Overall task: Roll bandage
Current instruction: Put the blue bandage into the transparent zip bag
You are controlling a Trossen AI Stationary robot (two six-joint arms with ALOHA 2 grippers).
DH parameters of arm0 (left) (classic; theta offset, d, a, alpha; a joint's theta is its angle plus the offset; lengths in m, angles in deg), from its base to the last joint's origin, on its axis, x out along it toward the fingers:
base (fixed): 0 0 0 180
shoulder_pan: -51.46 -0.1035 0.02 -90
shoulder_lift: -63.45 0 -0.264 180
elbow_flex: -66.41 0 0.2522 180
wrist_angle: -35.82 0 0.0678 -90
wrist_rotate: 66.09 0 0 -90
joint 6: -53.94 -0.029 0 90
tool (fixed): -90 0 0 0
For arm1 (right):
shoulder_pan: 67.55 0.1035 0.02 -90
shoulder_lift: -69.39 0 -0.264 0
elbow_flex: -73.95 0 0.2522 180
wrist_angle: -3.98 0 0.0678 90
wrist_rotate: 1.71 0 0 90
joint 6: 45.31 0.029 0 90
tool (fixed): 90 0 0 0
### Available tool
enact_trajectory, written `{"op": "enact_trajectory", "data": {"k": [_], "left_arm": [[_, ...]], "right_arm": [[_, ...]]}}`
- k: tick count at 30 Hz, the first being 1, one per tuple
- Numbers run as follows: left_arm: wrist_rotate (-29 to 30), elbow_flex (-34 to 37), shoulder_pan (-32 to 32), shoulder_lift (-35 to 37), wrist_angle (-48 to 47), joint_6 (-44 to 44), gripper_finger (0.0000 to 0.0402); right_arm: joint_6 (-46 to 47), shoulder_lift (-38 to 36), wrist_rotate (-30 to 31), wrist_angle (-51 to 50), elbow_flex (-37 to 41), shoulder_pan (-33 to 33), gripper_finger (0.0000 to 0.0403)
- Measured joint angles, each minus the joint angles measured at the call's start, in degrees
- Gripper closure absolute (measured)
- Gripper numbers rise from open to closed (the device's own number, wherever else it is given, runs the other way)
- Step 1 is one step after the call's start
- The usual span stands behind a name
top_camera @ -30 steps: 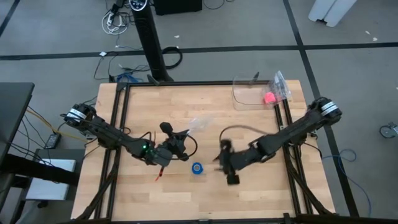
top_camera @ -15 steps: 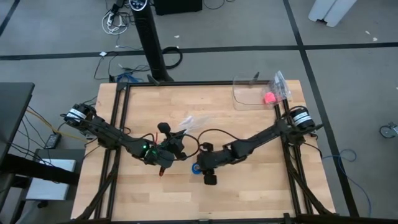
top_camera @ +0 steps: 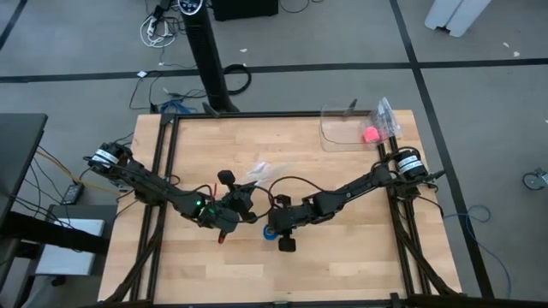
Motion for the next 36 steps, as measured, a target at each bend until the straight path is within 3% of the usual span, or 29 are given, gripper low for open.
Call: {"op": "enact_trajectory", "data": {"k": [4, 11, 18, 24, 28, 36], "left_arm": [[-0.1, 0.0, 0.0, 0.0, 0.1, 0.0, 0.04], [-0.2, 0.0, 0.0, 0.0, 0.0, 0.1, 0.04], [-0.4, 0.0, 0.0, 0.0, 0.1, 0.2, 0.04], [-1.4, 0.0, 0.0, 0.0, 0.2, 0.4, 0.04], [-1.7, 0.0, 0.0, 0.0, 0.2, 0.9, 0.04], [-1.7, 0.0, 0.0, 0.0, 0.2, 1.2, 0.04]], "right_arm": [[-3.3, -1.0, 0.7, -0.4, 0.2, 1.1, 0.0375], [-9.2, -1.5, 0.5, 0.8, 0.2, 2.1, 0.0346], [-4.1, -1.5, 5.0, -0.1, 0.2, 1.9, 0.0319], [2.9, -1.6, -0.5, -0.9, 0.2, 0.5, 0.0245], [4.0, -1.6, -0.7, -1.6, 0.2, 0.4, 0.0207], [7.4, -0.9, -0.9, -3.5, 0.1, -0.5, 0.0213]]}}
